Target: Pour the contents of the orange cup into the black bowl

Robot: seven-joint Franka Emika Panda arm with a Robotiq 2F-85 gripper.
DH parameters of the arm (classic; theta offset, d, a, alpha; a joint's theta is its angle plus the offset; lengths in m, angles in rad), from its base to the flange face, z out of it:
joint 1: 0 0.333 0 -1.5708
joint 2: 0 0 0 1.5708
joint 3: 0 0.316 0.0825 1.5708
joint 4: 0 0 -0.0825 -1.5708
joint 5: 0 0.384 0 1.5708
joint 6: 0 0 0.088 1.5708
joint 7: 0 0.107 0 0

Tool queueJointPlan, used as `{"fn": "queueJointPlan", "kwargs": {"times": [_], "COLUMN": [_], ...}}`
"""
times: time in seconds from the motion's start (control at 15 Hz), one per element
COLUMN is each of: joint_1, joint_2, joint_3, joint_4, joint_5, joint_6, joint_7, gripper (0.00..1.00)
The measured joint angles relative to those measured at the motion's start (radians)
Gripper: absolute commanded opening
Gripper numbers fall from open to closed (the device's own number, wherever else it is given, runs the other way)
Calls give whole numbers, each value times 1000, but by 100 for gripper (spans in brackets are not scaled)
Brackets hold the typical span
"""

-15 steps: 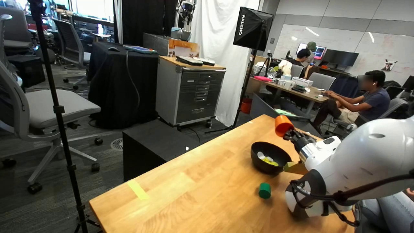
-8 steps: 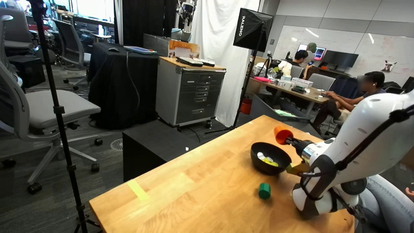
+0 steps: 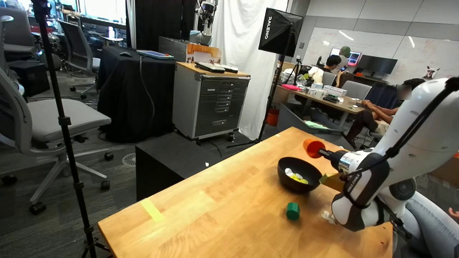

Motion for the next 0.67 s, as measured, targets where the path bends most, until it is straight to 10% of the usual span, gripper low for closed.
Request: {"fn": "queueJointPlan", "kwargs": {"times": [0.67], "joint_1": [-501], "joint_2": [-400], "joint_3": [324], "joint_4": [-179], "joint_5": [-469], "joint_6": [-207], "joint_7": [-15], "gripper": [1]}}
